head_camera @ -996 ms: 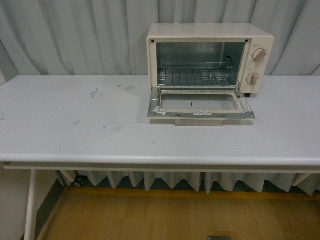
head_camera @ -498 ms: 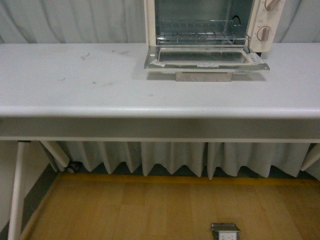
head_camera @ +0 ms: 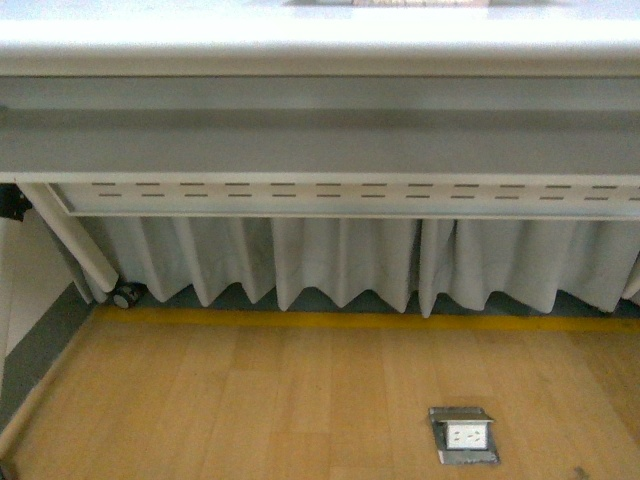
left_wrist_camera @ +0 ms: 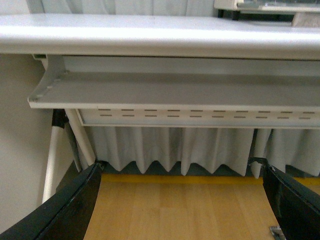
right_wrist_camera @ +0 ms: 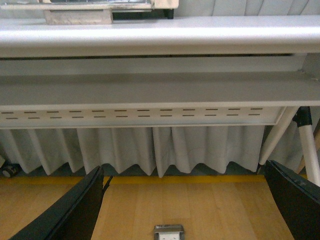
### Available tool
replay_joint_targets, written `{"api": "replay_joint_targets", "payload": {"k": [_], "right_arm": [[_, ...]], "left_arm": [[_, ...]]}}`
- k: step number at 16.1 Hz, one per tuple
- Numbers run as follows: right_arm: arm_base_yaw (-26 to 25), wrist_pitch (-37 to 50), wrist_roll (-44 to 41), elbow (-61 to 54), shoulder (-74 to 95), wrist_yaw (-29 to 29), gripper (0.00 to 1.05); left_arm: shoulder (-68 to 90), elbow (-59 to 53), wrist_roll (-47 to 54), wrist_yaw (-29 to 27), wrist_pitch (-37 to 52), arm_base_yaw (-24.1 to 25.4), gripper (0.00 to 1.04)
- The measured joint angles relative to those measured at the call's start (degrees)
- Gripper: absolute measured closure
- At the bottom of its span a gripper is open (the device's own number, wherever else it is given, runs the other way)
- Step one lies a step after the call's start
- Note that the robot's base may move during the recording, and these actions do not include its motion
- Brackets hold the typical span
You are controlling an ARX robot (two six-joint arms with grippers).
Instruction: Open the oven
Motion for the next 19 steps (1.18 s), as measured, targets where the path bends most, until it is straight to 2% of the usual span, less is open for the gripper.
{"api": "replay_joint_targets", "payload": {"k": [19], "right_arm": [[0.0, -0.07, 0.0, 0.0, 0.02, 0.0, 0.06]], "left_arm": [[0.0, 0.0, 0.02, -0.02, -0.02, 0.0, 0.07]]}}
